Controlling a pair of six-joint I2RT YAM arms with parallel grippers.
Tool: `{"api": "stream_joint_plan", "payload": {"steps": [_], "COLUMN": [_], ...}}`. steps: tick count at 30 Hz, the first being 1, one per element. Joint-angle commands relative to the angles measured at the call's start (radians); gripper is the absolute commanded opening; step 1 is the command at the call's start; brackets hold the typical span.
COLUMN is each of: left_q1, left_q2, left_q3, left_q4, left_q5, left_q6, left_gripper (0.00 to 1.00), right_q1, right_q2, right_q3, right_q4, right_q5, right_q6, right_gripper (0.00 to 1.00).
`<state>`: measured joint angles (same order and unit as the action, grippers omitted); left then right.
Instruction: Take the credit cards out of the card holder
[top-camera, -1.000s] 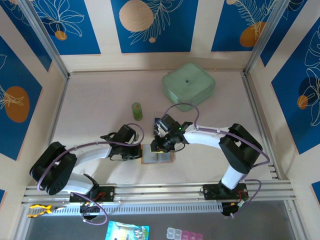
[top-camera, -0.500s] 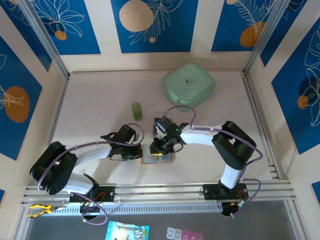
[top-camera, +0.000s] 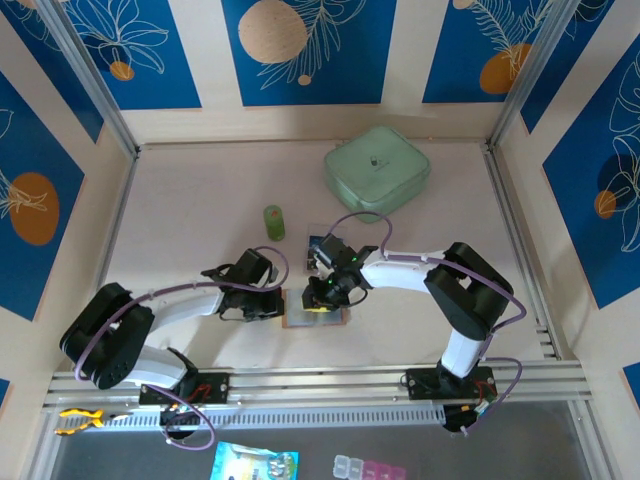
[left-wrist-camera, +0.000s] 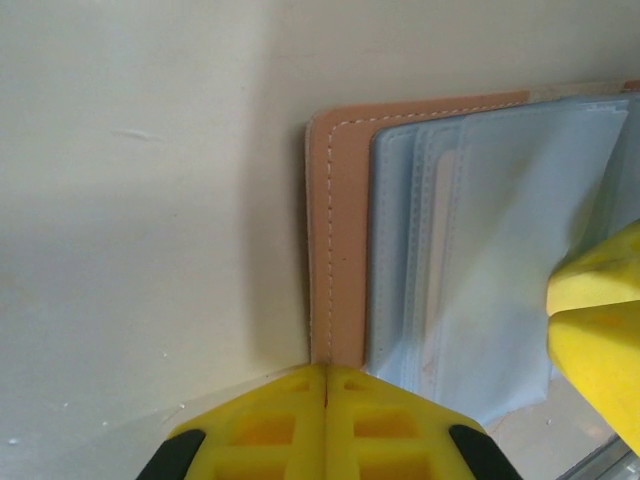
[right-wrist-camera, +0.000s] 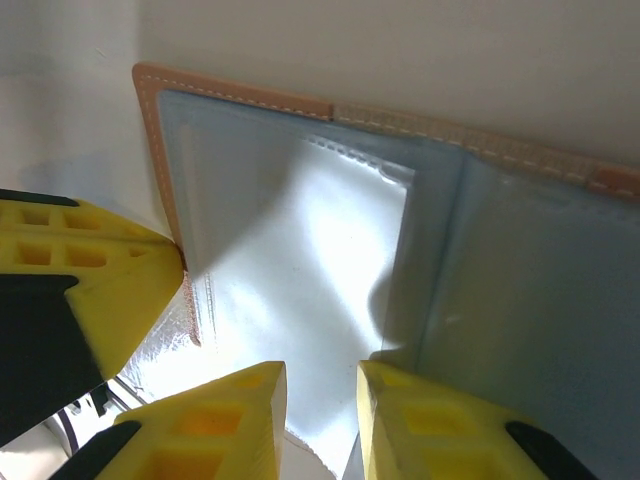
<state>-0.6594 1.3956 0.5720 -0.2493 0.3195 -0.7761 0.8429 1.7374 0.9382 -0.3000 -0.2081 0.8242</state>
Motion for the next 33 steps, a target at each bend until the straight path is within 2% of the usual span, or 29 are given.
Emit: {"api": "stream_joint_plan", "payload": {"steps": [1,16,26,33], "left_q1": [-0.003,-0.005,-0.048,-0.077], "left_q2": [0.000,-0.052,-0.037,0.030], "left_q3": [0.024,0.091,0.129,0.146], "left_q4": [-0.072,-0.118,-0.059,0.003], "left_q5": [-0.026,-0.025,-0.005,0.023], "left_q6": [0.021,0.017,-0.031,-0.062], "left_gripper": [0.00,0.00,0.13,0.20], "right_q1": [-0.008,-0.025,-0.042,-0.060], "right_q2": [-0.031,-0.037,-0.035,-0.048], "right_q3": [-0.024,-0.073,-0.120,-0.157], "right_q4": [-0.037,0.023,0.088,0.126], "right_q5": [0.015,-0.012,-0.057,-0.077], "right_q6": [0.005,0.010,0.013,0.017], "right_gripper": [0.27,0.27,0.27,0.26]}}
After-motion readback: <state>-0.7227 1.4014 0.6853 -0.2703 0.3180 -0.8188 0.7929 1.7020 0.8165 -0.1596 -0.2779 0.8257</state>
